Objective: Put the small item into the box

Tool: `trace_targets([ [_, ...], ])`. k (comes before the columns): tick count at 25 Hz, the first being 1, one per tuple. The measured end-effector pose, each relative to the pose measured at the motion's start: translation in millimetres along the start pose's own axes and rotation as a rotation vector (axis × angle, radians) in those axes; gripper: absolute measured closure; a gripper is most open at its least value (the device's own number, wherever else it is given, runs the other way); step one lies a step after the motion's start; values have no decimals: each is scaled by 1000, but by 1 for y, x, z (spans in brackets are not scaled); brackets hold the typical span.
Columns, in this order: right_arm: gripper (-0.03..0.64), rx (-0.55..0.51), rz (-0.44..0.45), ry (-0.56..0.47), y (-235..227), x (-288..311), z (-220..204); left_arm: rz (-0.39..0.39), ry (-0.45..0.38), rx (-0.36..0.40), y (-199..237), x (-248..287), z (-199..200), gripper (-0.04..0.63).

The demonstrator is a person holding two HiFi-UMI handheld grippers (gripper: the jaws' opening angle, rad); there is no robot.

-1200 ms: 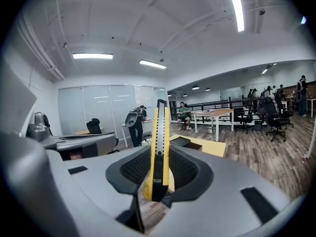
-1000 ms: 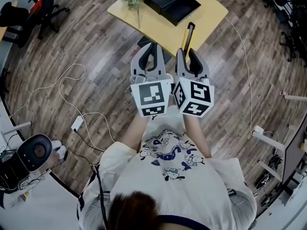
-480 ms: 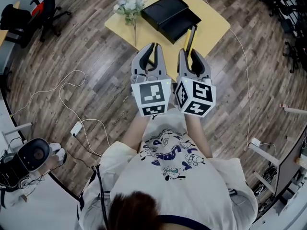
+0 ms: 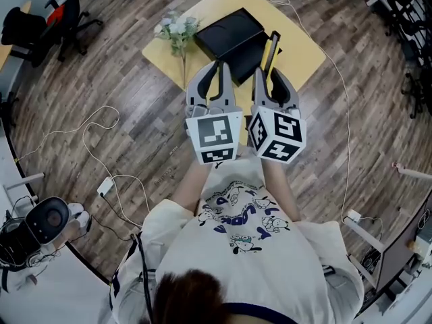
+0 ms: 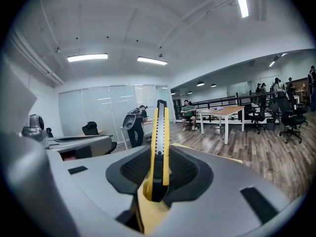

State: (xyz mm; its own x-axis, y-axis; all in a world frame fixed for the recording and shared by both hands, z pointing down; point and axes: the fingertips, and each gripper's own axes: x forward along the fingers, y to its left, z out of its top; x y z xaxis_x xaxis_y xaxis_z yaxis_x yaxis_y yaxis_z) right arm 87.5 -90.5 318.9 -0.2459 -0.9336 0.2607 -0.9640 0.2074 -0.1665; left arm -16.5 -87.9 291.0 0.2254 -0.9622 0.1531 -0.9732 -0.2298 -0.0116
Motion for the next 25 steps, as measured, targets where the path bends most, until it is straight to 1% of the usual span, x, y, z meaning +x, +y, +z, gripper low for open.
trace_targets([
  [5, 495, 12, 2, 28, -12, 21, -2, 9, 31, -5, 3, 24, -7, 561],
  [12, 495, 49, -21, 67, -24, 43, -12, 8, 76, -3, 10, 46, -19, 561],
  [25, 495, 110, -105, 147, -45, 93, -24, -76, 153, -2, 14, 106, -33, 561],
])
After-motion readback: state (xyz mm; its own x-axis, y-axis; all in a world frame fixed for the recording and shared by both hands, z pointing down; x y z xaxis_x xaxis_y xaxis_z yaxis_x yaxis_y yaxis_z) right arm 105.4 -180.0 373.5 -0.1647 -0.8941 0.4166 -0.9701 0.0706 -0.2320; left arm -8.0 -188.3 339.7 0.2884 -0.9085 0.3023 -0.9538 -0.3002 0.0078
